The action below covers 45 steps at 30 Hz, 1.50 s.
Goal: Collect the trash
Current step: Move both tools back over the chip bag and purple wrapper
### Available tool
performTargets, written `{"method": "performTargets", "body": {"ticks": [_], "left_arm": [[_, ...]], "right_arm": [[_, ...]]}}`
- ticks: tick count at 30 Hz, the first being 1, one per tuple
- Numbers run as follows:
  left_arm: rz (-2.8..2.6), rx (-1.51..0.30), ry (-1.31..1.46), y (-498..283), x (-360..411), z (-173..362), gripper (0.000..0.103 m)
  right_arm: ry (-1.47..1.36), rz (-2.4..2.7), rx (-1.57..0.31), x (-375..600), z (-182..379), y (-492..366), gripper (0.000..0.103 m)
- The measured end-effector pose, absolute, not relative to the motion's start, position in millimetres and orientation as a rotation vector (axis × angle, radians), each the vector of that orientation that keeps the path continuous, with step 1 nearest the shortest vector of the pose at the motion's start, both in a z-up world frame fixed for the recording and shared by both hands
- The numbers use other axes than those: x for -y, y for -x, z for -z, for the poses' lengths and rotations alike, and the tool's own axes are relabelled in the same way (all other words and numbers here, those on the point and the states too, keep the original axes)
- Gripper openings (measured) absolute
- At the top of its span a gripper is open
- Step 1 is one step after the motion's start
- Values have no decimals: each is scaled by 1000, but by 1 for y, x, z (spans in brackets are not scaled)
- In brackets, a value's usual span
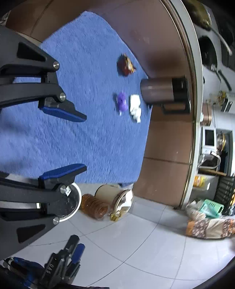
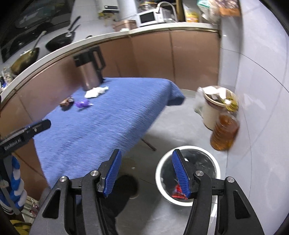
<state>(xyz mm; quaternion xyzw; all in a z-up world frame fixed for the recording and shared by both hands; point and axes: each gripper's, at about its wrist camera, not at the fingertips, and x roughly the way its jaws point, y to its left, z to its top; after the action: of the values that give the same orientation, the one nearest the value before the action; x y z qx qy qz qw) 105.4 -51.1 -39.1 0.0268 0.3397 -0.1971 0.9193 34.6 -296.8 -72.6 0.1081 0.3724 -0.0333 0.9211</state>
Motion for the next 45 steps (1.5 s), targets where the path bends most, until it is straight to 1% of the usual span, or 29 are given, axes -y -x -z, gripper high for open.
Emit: {"method": "performTargets", "body": {"ticks": [7,8,11,12,21,32,40,41,44,45], "left_arm": [[356,-660,-11,-94,9,34,46],[350,-656,-6,-94,4,34,47],[322,-638,10,-93,-12,34,55],[313,-632,14,-93,-17,34,56],[246,-633,44,-107,-58,39,57],[186,-665,23,-136,-79,53,58],[153,-740,38,-190,-113,75,61],[151,-748,35,-199,-117,77,62],[152,-750,27,-225,-125,79,71],[159,-744,18,-235,-125,79,72]], "right_arm": [[-159,13,-747,259,49,-46,60],[-153,6,-747,254,47,-48,60],[-132,-17,-744,240,40,-53,60],[-123,-29,-743,234,36,-56,60],[-87,-117,-745,194,20,-85,60],[-44,-200,-765,160,29,-132,61],[-12,-260,-809,143,50,-185,62],[-9,-269,-813,141,53,-193,62],[9,-289,-825,134,62,-218,62],[15,-303,-826,132,66,-230,62]]}}
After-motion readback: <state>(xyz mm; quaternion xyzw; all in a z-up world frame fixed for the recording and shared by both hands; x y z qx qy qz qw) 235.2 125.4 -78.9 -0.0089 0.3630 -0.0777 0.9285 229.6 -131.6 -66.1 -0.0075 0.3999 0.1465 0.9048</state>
